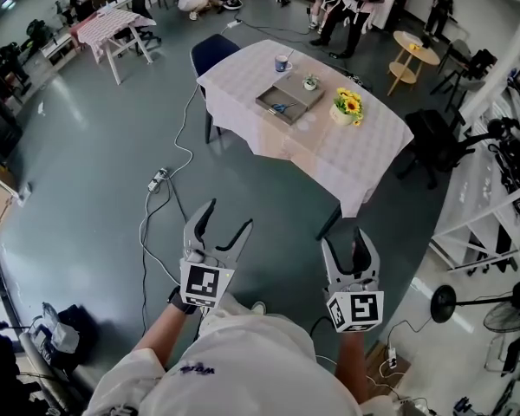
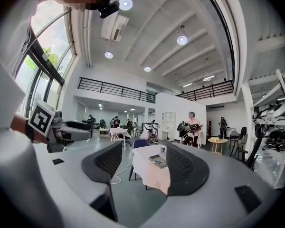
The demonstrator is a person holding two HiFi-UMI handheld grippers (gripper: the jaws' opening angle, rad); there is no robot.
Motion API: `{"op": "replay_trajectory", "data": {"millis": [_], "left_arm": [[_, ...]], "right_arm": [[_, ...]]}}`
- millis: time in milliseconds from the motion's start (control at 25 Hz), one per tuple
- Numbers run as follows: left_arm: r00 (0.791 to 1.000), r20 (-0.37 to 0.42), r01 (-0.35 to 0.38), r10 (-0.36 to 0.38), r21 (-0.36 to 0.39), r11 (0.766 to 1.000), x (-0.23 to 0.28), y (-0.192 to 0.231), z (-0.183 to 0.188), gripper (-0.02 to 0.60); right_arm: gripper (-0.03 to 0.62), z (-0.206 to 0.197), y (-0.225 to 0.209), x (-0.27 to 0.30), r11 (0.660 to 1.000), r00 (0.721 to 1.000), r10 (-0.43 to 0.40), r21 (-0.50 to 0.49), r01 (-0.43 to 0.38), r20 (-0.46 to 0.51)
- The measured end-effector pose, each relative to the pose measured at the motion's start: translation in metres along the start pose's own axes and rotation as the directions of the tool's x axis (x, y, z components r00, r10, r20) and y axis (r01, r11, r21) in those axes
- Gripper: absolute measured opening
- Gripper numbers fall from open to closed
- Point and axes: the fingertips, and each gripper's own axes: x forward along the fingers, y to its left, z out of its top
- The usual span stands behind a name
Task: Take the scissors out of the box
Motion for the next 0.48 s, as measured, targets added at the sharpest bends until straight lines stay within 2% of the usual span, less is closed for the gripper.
{"op": "replay_trajectory", "data": {"millis": [120,200,480], "left_arm": [[0.999,-0.010,0.032,-0.032,0.001,0.999,0.005,-0.008,0.000,0.403],[0.999,-0.016,0.046,-0.046,-0.002,0.999,0.006,-0.014,0.000,0.430],[0.997,-0.034,0.068,-0.068,0.002,0.998,0.010,-0.017,-0.003,0.472]], "right_arm": [[0.319,-0.002,-0.006,0.000,1.000,1.000,0.003,0.005,-0.003,-0.003],[0.341,-0.004,-0.010,-0.001,1.000,1.000,0.002,0.013,-0.002,-0.005],[0.453,-0.014,-0.017,0.004,0.999,0.999,0.020,0.035,-0.019,-0.030]]}}
